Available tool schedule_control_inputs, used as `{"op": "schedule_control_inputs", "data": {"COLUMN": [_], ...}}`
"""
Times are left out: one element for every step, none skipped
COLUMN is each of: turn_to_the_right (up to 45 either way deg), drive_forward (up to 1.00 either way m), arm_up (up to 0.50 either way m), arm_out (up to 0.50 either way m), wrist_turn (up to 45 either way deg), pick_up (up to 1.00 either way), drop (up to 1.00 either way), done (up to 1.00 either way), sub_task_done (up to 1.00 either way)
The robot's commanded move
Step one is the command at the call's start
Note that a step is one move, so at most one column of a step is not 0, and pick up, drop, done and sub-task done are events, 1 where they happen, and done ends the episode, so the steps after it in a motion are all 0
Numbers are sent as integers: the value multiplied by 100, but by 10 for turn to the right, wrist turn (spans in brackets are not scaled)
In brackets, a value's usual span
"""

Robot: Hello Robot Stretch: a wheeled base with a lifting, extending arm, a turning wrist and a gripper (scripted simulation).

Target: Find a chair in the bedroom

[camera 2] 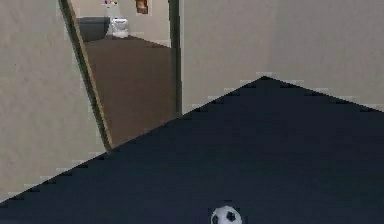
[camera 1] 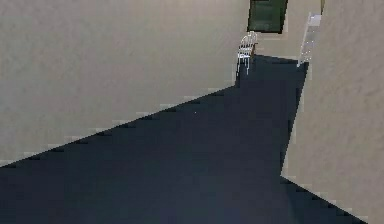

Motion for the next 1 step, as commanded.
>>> {"op": "schedule_control_inputs", "data": {"turn_to_the_right": [90], "drive_forward": [0], "arm_up": [0], "arm_out": [0], "wrist_turn": [0], "pick_up": [0], "drop": [0], "done": [0], "sub_task_done": [0]}}
